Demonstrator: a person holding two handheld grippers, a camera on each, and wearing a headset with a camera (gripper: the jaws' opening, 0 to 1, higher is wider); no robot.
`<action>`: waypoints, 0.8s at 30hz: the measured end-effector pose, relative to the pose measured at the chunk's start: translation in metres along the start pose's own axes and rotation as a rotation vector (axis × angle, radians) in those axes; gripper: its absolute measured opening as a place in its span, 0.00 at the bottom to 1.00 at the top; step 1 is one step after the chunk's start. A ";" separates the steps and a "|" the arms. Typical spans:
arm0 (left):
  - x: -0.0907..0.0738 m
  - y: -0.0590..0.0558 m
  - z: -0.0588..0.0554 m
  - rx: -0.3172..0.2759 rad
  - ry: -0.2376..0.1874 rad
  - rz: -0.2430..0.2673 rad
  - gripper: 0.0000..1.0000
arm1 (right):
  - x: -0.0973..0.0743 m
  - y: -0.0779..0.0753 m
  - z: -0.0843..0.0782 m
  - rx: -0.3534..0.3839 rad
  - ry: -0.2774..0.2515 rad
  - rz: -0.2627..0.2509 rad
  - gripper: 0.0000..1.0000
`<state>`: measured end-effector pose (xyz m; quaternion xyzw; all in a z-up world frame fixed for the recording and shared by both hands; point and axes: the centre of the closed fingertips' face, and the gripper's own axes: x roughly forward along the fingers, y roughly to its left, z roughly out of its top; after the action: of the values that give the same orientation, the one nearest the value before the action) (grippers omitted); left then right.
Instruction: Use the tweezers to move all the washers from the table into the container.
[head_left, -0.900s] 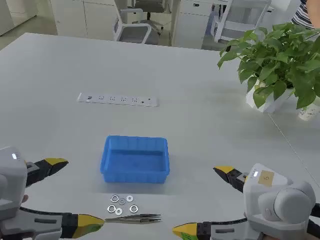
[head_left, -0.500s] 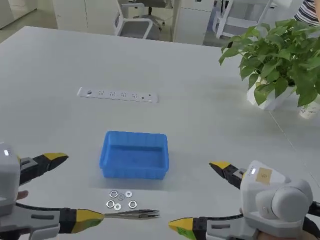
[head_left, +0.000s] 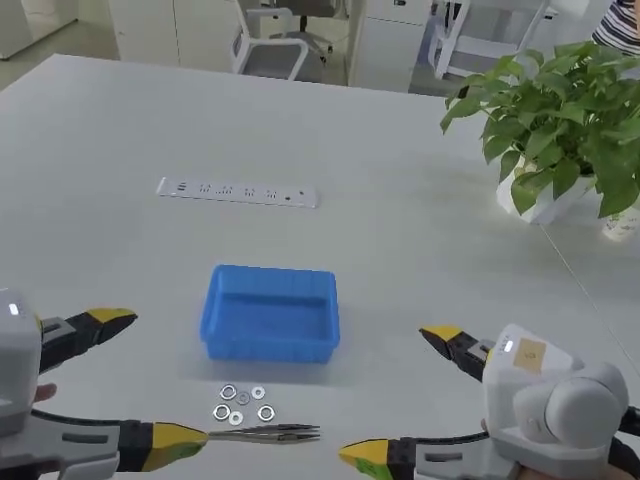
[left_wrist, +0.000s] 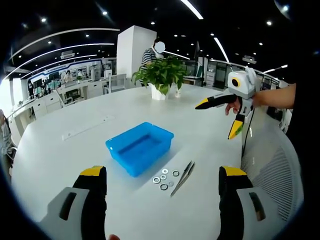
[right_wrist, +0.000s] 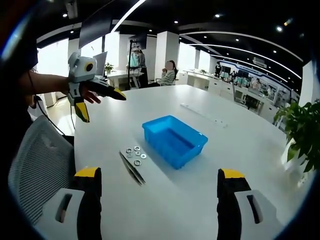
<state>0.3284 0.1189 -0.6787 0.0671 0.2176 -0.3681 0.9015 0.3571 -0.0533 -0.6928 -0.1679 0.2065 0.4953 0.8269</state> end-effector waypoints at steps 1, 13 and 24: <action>0.000 0.000 0.000 0.000 0.000 -0.001 0.99 | 0.000 0.000 0.000 -0.001 -0.001 0.000 0.97; 0.000 0.000 0.003 0.005 -0.002 -0.005 0.99 | -0.001 -0.004 0.002 -0.002 -0.002 0.000 0.97; 0.000 0.001 0.002 0.020 0.016 -0.015 0.96 | -0.003 -0.009 0.004 -0.020 0.007 0.007 0.97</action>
<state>0.3291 0.1191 -0.6772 0.0773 0.2218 -0.3763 0.8962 0.3644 -0.0580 -0.6875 -0.1774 0.2052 0.4995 0.8227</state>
